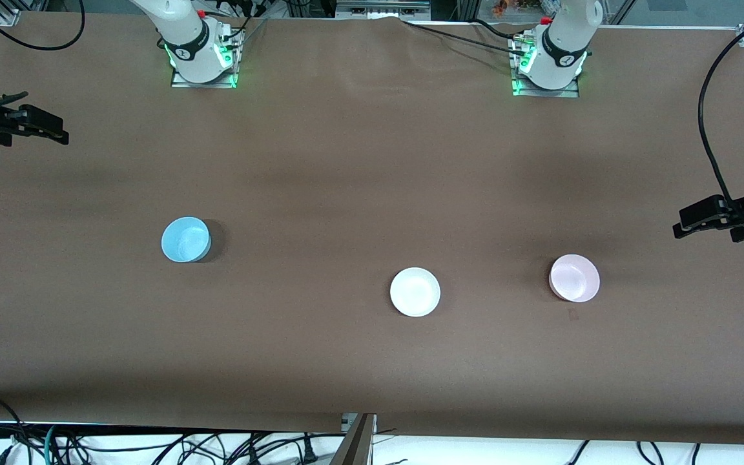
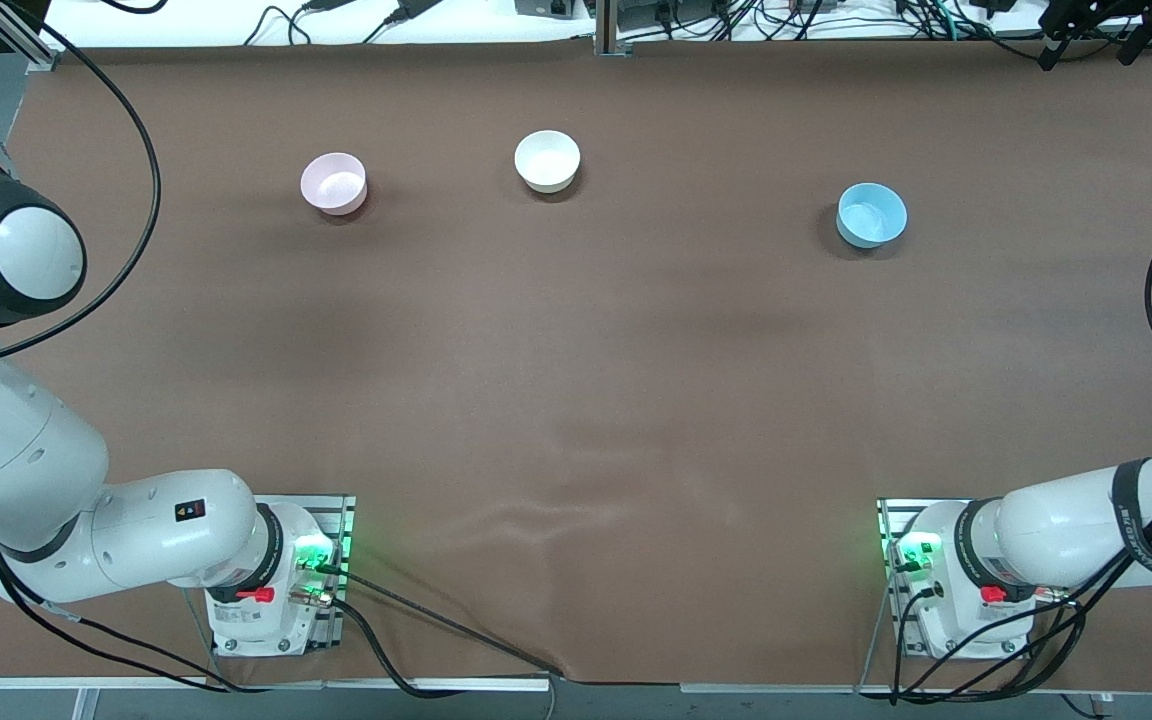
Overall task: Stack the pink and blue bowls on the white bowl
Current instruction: 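Move the left gripper toward the pink bowl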
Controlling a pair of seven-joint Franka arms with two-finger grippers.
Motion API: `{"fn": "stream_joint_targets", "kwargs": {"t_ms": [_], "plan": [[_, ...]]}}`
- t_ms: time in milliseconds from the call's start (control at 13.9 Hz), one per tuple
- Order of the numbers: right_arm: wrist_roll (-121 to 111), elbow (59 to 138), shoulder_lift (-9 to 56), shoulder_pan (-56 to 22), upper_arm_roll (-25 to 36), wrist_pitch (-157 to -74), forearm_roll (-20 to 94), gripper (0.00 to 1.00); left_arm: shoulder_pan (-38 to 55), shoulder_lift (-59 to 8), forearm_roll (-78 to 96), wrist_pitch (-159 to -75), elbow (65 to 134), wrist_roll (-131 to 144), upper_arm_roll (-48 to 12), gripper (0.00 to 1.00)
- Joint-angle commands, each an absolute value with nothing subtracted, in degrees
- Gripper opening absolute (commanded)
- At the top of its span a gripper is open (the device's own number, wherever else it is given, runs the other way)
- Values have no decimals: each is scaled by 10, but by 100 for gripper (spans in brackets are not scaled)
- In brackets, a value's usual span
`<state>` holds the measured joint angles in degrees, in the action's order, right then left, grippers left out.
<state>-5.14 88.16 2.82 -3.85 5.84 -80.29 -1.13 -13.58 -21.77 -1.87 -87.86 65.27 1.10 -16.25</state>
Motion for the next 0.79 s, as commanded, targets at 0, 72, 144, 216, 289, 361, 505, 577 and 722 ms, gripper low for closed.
{"fn": "stream_joint_targets", "kwargs": {"t_ms": [0, 72, 144, 216, 289, 361, 505, 577, 722], "plan": [[-46, 865, 36, -33, 53, -797, -20, 100, -138, -210, -11, -883, 662, 8, -162, 100], [-46, 865, 36, -33, 53, -797, -19, 100, -138, -211, -4, -884, 662, 16, -162, 100], [-46, 865, 36, -34, 53, -797, -19, 100, -138, -211, -5, -883, 661, 30, -161, 100], [-46, 865, 36, -34, 53, -797, -20, 100, -137, -211, -7, -883, 661, 50, -161, 100], [-46, 865, 36, -34, 53, -798, -19, 100, -137, -213, -5, -886, 661, 52, -162, 100], [-46, 864, 36, -35, 53, -801, -20, 100, -139, -214, -6, -888, 662, 43, -162, 100], [-46, 864, 37, -35, 53, -801, -20, 100, -138, -221, -14, -889, 664, 36, -161, 100], [-46, 862, 37, -36, 52, -801, -20, 100, -138, -226, -15, -888, 685, 23, -159, 100], [-46, 853, 44, -36, 52, -804, -20, 100, -138, -238, -24, -901, 735, 18, -158, 100]]}}
